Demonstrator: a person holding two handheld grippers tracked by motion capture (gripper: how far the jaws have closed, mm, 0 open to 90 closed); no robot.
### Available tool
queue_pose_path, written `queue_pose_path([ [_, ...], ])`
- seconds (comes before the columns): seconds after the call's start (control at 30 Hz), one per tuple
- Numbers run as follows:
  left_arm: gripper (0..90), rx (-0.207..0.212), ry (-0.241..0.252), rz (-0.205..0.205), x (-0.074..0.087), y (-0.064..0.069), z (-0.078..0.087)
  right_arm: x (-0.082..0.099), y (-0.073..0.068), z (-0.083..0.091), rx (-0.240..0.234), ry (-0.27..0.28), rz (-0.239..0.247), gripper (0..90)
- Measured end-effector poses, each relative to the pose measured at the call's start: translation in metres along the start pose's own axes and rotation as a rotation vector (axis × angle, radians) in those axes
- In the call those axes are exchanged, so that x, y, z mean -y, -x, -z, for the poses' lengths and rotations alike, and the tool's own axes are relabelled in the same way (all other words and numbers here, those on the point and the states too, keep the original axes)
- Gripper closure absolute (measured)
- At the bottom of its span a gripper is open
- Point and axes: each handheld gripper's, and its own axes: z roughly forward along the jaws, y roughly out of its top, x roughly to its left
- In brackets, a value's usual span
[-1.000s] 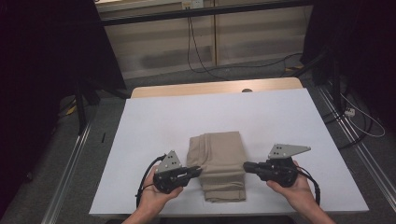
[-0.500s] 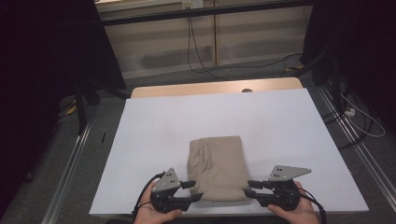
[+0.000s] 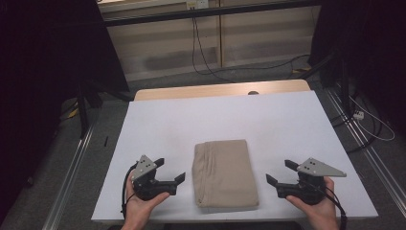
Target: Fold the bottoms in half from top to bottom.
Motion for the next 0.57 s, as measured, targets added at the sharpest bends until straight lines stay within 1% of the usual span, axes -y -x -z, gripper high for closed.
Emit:
queue_pose_path([
  [0.03,4.3,-0.003,-0.004,0.013,0.0003,-0.0018,0.0017,0.0002,0.0035,0.0019,0.005,0.013,-0.027,14.1],
  [0.07,4.3,0.000,0.003,0.040,0.0009,-0.0048,0.0034,0.0003,0.0053,0.0031,0.005,0.022,-0.044,13.5],
  [0.1,4.5,-0.004,0.007,0.049,0.0009,-0.0064,0.0045,0.0002,0.0062,0.0040,0.014,0.030,-0.049,13.1],
  [0.17,4.7,-0.008,0.018,0.035,-0.0002,-0.0069,0.0056,0.0000,0.0062,0.0033,0.019,0.039,-0.044,13.1],
  [0.23,4.9,-0.012,0.020,0.010,-0.0010,-0.0048,0.0057,0.0001,0.0053,0.0021,0.021,0.042,-0.043,13.3],
  [0.27,5.5,0.003,0.026,0.014,-0.0007,-0.0040,0.0056,0.0000,0.0047,0.0013,0.014,0.038,-0.038,13.5],
  [0.3,5.4,0.008,0.024,0.013,-0.0008,-0.0035,0.0055,-0.0001,0.0042,0.0014,0.017,0.040,-0.040,13.4],
  [0.37,5.5,0.001,0.025,0.004,-0.0005,-0.0020,0.0054,-0.0001,0.0040,0.0026,0.021,0.050,-0.039,13.4],
  [0.4,5.3,0.000,0.016,0.004,-0.0009,-0.0026,0.0055,-0.0001,0.0038,0.0032,0.019,0.052,-0.042,13.3],
  [0.47,5.5,-0.009,0.022,0.008,-0.0003,-0.0040,0.0059,-0.0002,0.0039,0.0045,0.022,0.061,-0.048,13.1],
  [0.5,5.6,-0.009,0.018,0.008,-0.0003,-0.0046,0.0062,-0.0003,0.0037,0.0048,0.015,0.062,-0.053,13.0],
  [0.53,5.7,-0.017,0.020,0.012,-0.0001,-0.0043,0.0061,-0.0003,0.0034,0.0047,0.011,0.061,-0.051,12.9],
  [0.57,5.7,-0.021,0.021,0.008,-0.0001,-0.0042,0.0061,-0.0002,0.0033,0.0046,0.017,0.063,-0.047,12.9],
])
